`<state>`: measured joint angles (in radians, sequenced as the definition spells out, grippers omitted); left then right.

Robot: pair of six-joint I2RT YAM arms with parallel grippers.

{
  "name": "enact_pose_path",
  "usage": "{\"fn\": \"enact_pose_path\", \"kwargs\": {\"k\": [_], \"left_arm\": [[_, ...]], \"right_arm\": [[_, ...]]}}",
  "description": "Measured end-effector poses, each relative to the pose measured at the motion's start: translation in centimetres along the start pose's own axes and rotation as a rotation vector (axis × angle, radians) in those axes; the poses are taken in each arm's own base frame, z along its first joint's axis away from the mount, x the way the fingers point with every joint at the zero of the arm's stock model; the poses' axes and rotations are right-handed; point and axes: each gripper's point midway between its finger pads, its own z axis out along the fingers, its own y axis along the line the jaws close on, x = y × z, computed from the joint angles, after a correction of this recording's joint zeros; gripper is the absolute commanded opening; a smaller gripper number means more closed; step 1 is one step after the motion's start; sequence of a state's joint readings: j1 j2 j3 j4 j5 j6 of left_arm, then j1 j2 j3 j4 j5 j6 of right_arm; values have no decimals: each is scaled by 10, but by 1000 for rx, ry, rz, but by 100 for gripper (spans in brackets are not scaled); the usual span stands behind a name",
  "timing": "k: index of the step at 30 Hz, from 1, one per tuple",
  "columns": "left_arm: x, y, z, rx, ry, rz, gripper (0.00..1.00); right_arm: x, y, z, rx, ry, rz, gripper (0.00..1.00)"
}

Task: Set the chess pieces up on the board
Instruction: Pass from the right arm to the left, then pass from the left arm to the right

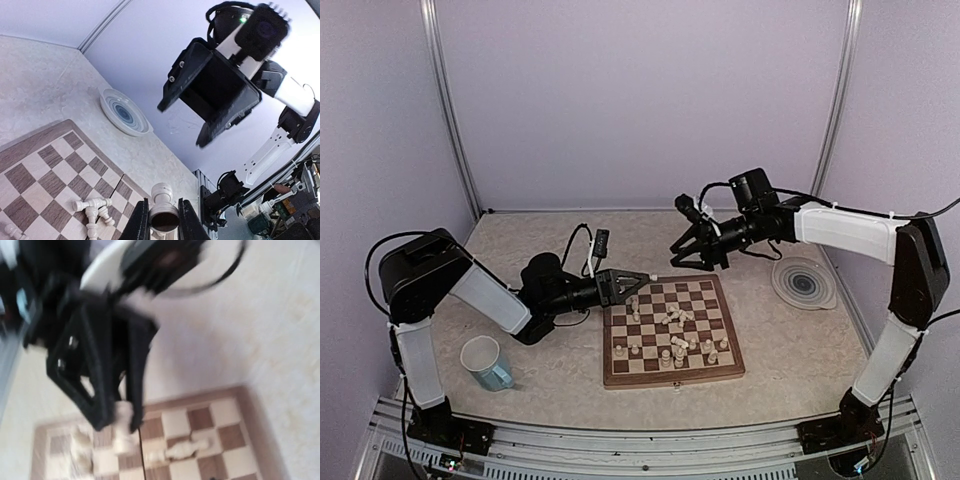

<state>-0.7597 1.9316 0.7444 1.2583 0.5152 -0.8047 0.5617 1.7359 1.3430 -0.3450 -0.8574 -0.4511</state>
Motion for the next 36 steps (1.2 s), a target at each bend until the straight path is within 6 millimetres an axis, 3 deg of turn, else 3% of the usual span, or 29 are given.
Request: {"fn": "enact_pose_path", "kwargs": {"k": [4, 9, 15, 26, 30, 36], "left_arm": [[-11, -15, 1, 52, -48, -5, 10], [-19, -31, 3, 103, -89, -20, 10], [-29, -46, 9, 156, -123, -21, 10], [-22, -46, 13, 171, -118, -48, 10], [-24, -49, 12, 184, -127, -49, 10], [-26, -51, 12, 195, -135, -48, 11]], "right_arm": [[-25, -4, -24, -48, -153, 80, 42], [-26, 19, -20, -191, -223, 196, 44], [-34, 29, -17, -269, -254, 228, 45], [-32, 39, -1, -314, -242, 247, 41], [-30, 37, 3, -292, -235, 247, 37], [-29, 32, 7, -255, -228, 242, 22]]}}
